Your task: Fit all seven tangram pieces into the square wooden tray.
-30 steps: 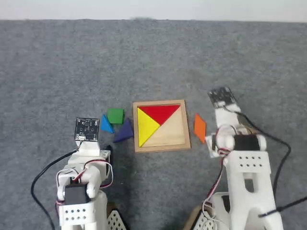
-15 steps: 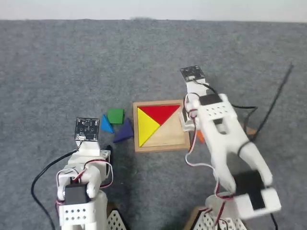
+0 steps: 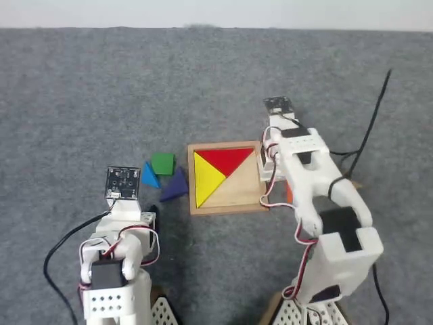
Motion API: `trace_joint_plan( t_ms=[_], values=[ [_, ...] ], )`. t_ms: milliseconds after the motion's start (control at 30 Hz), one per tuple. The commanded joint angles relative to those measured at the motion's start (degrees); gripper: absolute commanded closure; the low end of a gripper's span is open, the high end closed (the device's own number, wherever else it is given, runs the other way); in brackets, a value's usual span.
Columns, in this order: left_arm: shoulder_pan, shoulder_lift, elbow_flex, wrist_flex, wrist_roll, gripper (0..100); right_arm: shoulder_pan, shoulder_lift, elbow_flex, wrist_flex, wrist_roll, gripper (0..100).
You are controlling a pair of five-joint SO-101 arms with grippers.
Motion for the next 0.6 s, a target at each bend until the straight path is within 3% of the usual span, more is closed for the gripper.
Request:
trace_joint_plan(
  t_ms=[0,133,433,567],
  values=[
    [-0.09,-0.62,-0.66,0.0,-0.62,85,2.59,0.84,-3.34,1.89,-0.97,79.5],
    [-0.09,-0.62,-0.66,0.0,-0.62,85,4.7,1.01,-3.43,2.77,-1.85,80.1],
    [-0.09,-0.62,-0.66,0.0,-0.62,85,8.48,0.31,-4.57,3.21,-1.85,96.4],
    [-0.09,-0.62,-0.66,0.0,-0.62,85,8.84,-0.48,-9.67,9.1,-1.85,99.1]
  ],
)
